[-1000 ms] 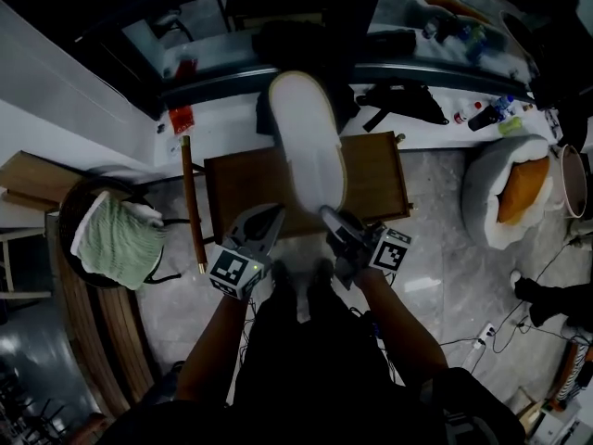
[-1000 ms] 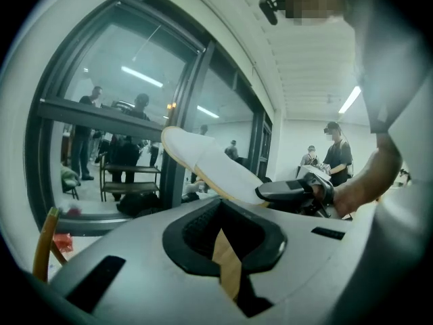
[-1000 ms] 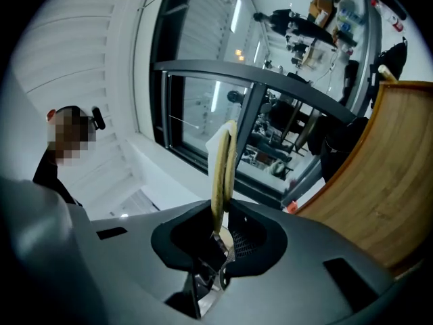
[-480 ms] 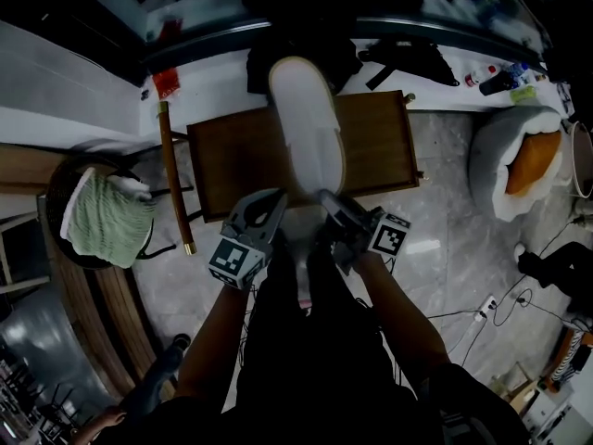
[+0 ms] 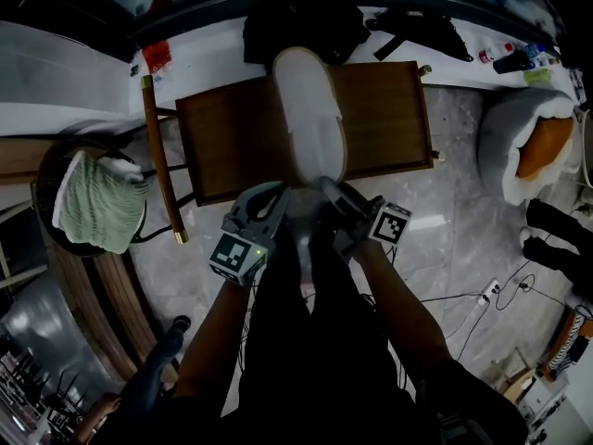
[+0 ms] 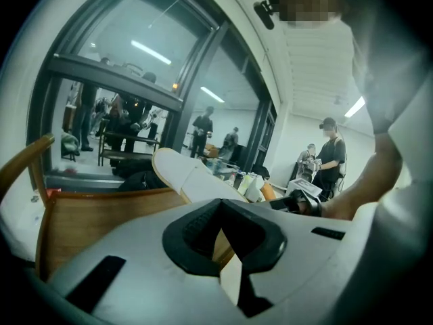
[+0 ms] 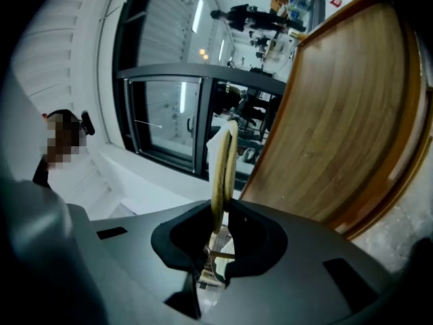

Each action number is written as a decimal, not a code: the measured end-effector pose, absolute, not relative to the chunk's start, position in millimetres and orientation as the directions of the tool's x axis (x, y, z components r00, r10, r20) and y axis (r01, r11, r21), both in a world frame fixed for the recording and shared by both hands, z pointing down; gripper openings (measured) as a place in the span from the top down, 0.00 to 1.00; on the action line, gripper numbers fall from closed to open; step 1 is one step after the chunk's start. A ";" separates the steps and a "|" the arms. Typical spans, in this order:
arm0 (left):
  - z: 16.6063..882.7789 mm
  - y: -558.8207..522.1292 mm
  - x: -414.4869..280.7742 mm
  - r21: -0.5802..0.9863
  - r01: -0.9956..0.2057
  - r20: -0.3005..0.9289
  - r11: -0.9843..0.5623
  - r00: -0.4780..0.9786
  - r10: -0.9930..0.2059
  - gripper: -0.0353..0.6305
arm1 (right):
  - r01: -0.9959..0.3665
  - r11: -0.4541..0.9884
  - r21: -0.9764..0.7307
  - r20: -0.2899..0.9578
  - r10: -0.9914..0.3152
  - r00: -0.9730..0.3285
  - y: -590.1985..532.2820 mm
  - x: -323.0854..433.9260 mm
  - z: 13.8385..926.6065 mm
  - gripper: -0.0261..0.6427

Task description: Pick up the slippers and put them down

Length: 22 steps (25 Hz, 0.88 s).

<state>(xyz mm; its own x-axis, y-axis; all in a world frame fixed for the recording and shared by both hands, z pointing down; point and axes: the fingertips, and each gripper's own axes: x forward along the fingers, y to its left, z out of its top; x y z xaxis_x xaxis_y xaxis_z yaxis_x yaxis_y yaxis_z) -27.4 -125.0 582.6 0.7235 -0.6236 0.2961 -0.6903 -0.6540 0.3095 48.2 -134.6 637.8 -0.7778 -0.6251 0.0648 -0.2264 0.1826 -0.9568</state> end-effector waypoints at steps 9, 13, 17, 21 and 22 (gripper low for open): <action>610.0 -114.2 -23.6 0.342 -0.688 0.316 -0.640 0.726 -0.611 0.94 | -0.213 0.160 -0.964 0.072 -0.614 -0.786 -122.9 43.6 665.8 0.86; 618.7 -113.9 -23.4 0.341 -0.691 0.325 -0.638 0.723 -0.610 0.94 | -0.223 0.121 -0.967 0.103 -0.616 -0.781 -119.6 44.2 680.7 0.86; 624.8 -114.3 -20.7 0.346 -0.690 0.330 -0.636 0.724 -0.606 0.94 | -0.216 0.098 -0.972 0.112 -0.614 -0.782 -116.2 45.4 691.4 0.86; 630.4 -113.7 -18.4 0.348 -0.688 0.330 -0.637 0.726 -0.603 0.94 | -0.236 0.047 -0.971 0.160 -0.606 -0.779 -108.5 49.2 706.2 0.86; 631.3 -113.5 -17.6 0.360 -0.688 0.330 -0.630 0.726 -0.604 0.94 | -0.236 0.045 -0.971 0.162 -0.604 -0.780 -107.8 49.1 707.7 0.86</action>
